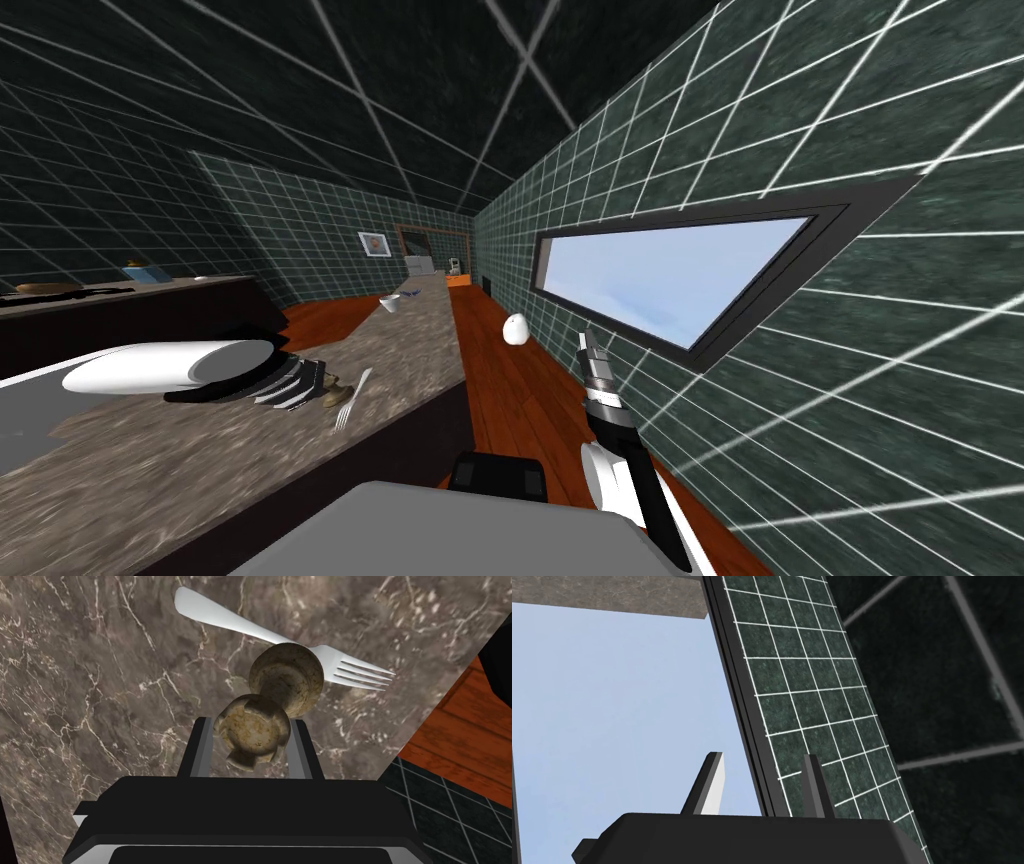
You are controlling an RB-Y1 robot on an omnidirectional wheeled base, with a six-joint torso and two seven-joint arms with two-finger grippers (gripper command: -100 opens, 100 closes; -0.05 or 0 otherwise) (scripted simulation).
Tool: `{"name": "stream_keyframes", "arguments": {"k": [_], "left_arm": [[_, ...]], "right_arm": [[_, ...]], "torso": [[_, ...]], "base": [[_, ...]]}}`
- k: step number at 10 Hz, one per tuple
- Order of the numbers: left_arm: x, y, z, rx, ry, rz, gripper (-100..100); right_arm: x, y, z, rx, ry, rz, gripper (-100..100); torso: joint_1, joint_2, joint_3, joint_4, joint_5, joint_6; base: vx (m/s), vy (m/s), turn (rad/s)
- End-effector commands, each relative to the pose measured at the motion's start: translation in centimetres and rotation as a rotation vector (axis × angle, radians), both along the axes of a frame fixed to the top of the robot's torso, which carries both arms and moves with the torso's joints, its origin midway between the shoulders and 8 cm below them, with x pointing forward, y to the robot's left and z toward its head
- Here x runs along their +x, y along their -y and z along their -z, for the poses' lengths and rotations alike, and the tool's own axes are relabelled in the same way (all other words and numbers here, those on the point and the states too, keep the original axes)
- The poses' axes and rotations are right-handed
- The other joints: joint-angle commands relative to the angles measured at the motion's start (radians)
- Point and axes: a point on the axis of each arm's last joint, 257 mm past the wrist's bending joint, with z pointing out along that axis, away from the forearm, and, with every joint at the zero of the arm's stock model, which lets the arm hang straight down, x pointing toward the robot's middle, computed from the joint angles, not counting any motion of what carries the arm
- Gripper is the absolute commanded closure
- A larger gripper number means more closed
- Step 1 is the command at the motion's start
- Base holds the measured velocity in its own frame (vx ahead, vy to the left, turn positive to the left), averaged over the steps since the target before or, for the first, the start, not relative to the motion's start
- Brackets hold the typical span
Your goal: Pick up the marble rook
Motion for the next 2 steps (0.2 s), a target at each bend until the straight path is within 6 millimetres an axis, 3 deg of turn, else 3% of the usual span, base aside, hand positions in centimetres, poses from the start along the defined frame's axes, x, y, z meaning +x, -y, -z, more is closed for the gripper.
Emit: {"name": "stream_keyframes", "arguments": {"k": [1,2], "left_arm": [[0.0,0.0,0.0,0.0,0.0,0.0,100],[0.02,0.08,-0.02,0.0,-0.001,0.002,0]], "right_arm": [[0.0,0.0,0.0,0.0,0.0,0.0,0],[0.0,-0.01,-0.01,0.0,0.0,0.0,0]], "torso": [[0.0,0.0,0.0,0.0,0.0,0.0],[0.0,0.002,0.001,0.0,0.0,0.001]], "base": [[0.044,-0.005,0.036],[0.007,-0.001,-0.007]]}}
